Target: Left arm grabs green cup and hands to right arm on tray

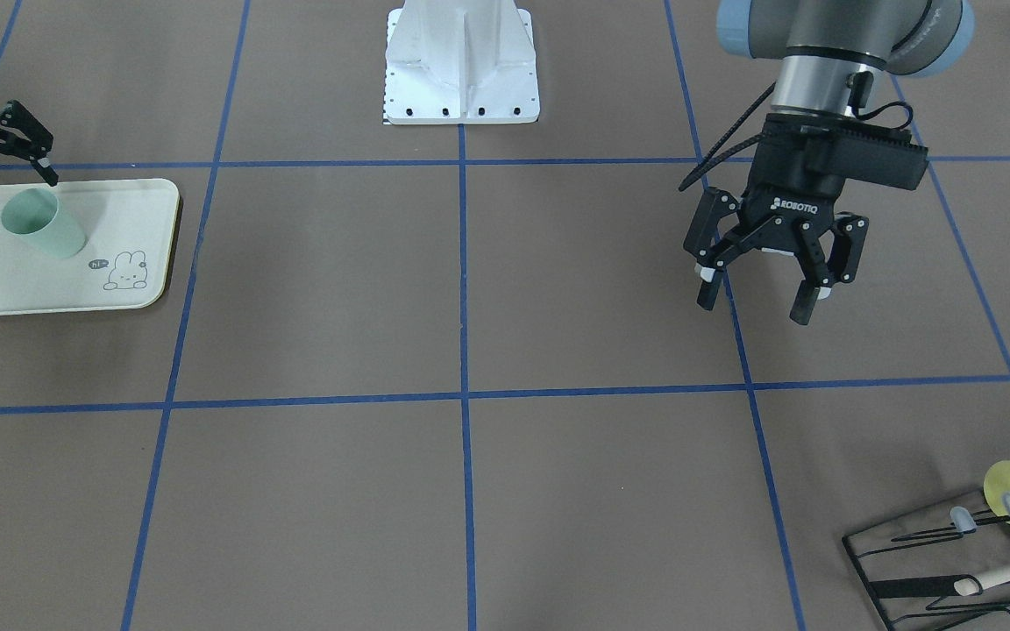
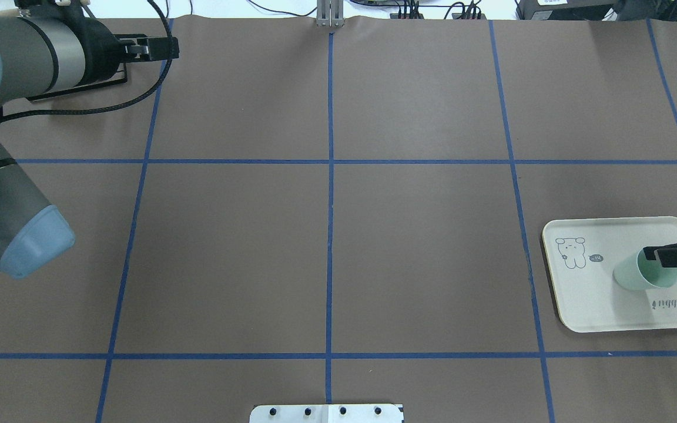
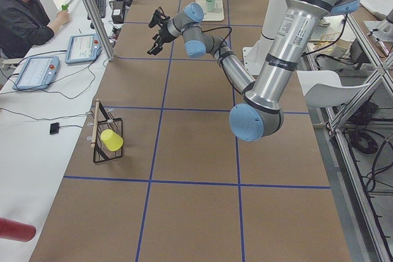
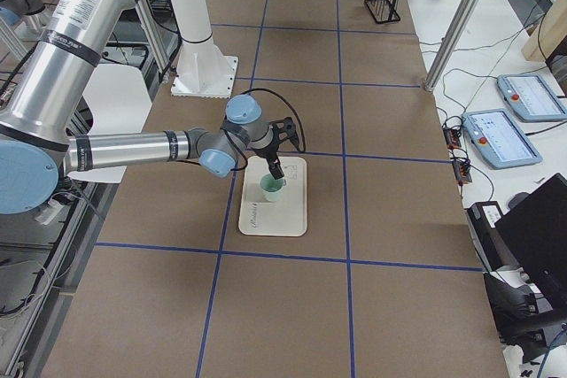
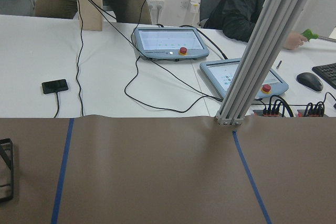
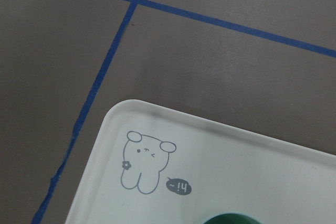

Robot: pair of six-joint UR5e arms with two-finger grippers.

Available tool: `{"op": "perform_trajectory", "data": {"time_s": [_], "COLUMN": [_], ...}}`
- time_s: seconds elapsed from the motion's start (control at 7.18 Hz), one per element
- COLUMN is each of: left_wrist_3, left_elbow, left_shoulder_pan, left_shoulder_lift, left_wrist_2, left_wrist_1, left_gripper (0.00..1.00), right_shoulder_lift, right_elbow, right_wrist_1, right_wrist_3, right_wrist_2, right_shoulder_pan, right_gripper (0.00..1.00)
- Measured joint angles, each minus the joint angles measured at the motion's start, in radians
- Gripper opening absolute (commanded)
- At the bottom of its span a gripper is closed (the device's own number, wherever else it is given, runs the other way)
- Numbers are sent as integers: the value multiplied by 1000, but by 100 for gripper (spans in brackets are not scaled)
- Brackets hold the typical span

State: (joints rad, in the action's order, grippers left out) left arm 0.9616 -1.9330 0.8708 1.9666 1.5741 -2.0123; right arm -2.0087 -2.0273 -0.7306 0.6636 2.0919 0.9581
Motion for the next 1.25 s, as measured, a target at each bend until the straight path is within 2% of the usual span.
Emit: {"op": "perform_trajectory", "data": {"time_s": [0.28,0.56,0.84,0.97,1.25], "left_wrist_3": [-203,-468,-710,-821,-955], "left_elbow": [11,61,186,238,268], "left_shoulder_pan": [123,276,456,536,650], "left_shoulder_lift": [-18,-23,-35,-77,-197], "left_wrist_2": [134,256,484,599,704], "left_wrist_1": [106,223,252,252,243], "left_gripper": [99,100,100,100,100], "right_shoulder_lift": [43,155,290,315,331], "right_elbow": [2,9,39,52,111], "right_wrist_1": [-186,-503,-808,-878,-908], "right_wrist_3": [-217,-501,-725,-767,-784], "right_wrist_2": [107,142,150,156,175], "right_shoulder_pan": [178,332,442,466,489], "right_gripper": [99,99,99,99,99]}}
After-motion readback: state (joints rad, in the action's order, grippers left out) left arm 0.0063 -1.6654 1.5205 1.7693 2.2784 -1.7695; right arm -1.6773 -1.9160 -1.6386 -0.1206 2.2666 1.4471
